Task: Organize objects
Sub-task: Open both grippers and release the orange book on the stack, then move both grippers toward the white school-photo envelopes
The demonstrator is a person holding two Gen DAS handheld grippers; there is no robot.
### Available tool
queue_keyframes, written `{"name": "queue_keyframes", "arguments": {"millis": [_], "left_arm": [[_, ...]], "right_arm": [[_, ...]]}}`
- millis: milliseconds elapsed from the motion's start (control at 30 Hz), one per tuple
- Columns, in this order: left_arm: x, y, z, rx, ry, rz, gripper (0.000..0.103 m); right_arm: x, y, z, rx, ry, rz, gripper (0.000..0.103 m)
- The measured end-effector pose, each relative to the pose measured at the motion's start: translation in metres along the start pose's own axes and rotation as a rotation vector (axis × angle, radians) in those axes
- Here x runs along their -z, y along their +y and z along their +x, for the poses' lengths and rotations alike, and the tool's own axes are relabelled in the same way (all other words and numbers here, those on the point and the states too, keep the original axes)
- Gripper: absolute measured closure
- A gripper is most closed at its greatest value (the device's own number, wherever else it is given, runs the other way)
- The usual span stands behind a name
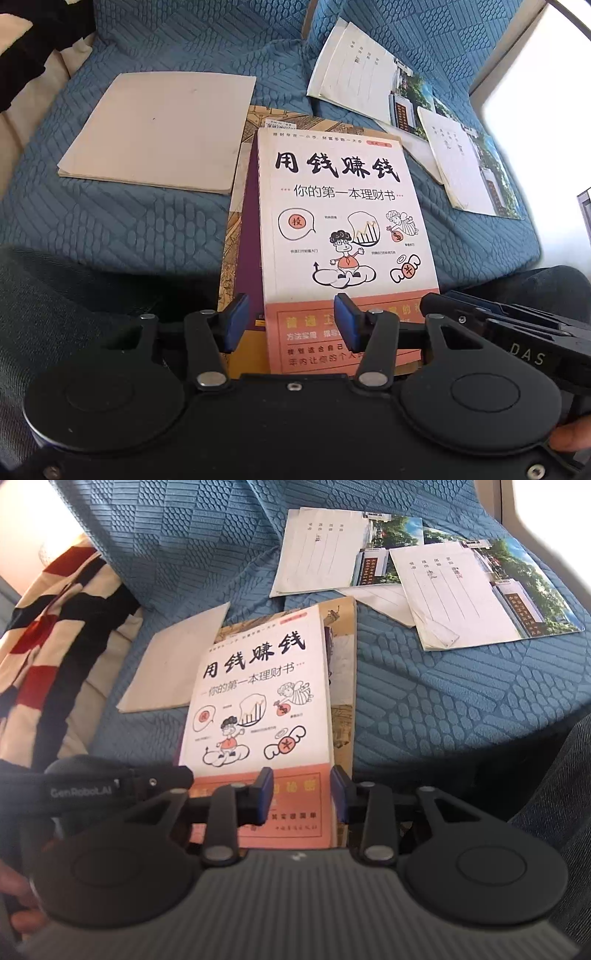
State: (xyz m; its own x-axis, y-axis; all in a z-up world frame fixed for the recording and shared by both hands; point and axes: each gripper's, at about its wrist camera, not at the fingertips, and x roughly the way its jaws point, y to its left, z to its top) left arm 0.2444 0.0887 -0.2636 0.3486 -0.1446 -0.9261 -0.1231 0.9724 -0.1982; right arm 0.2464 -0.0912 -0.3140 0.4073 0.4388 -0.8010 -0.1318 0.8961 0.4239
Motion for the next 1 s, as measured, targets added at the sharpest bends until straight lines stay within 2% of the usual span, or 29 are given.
{"name": "queue_keyframes", "arguments": {"millis": [67,300,600,767,1000], "left_arm": [[0.001,0.001,0.002,0.003,0.009,-0.007,0.055],[0.004,0.005,0.007,0.003,0.025,-0.02,0.055],[0.001,0.003,0.0,0.003,0.011,-0.022,0.055],[-0.011,-0.003,-0.02,0.024,-0.031,-0.019,0.055],[-0.027,-0.036,-0.05,0.065,-0.109,0.039,0.055]], "right_arm": [[0.001,0.0,0.0,-0.009,0.006,0.003,0.073],[0.005,0.006,0.002,-0.024,0.019,-0.019,0.073],[0.003,0.004,0.001,-0.018,0.019,0.005,0.073],[-0.009,-0.003,-0.018,0.003,-0.04,0.033,0.072],[-0.025,-0.018,-0.067,0.05,-0.19,0.08,0.072]]}}
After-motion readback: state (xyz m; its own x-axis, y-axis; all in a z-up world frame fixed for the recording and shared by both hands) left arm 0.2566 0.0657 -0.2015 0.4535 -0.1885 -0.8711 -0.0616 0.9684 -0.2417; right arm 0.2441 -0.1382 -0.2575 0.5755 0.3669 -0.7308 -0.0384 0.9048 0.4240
